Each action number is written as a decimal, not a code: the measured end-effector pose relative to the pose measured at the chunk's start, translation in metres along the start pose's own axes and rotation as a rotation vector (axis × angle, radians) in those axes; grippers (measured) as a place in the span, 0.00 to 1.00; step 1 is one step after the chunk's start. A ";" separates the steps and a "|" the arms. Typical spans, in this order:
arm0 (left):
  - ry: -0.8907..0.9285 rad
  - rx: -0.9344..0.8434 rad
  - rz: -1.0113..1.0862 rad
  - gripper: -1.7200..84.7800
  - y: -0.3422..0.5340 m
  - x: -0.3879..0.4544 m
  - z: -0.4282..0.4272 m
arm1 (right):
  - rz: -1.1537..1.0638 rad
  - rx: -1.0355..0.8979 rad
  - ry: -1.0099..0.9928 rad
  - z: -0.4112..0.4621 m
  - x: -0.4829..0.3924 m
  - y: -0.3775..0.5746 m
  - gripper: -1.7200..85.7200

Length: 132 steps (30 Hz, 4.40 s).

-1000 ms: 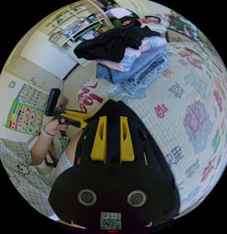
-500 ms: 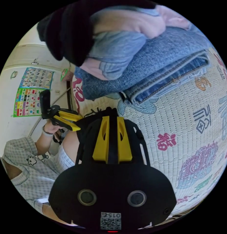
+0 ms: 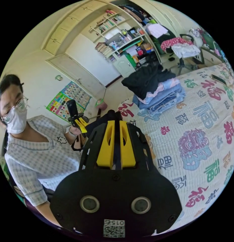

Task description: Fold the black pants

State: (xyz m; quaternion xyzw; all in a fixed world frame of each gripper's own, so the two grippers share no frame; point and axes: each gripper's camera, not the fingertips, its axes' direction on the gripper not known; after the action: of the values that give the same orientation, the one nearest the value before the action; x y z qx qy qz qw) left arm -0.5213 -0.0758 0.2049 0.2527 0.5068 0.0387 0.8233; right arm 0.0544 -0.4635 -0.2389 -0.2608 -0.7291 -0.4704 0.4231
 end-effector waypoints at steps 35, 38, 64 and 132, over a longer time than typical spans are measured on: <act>-0.006 -0.533 0.384 0.04 0.219 0.307 0.816 | 0.788 0.126 0.586 -0.231 0.087 0.715 0.12; 0.070 -0.553 0.406 0.10 0.215 0.306 0.826 | 0.859 0.178 0.622 -0.189 0.076 0.751 0.14; 0.052 -0.797 0.317 0.03 0.136 0.213 1.020 | 1.052 0.775 0.706 -0.036 0.039 0.949 0.07; -0.071 -0.580 -0.184 0.12 -0.025 -0.134 0.599 | 1.189 0.764 0.029 0.211 0.079 0.676 0.08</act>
State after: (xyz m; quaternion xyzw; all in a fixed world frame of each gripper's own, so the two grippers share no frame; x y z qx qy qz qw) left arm -0.0794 -0.3657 0.5175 -0.0385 0.4661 0.0982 0.8784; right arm 0.4629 0.0109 0.1017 -0.4420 -0.5713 0.1258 0.6800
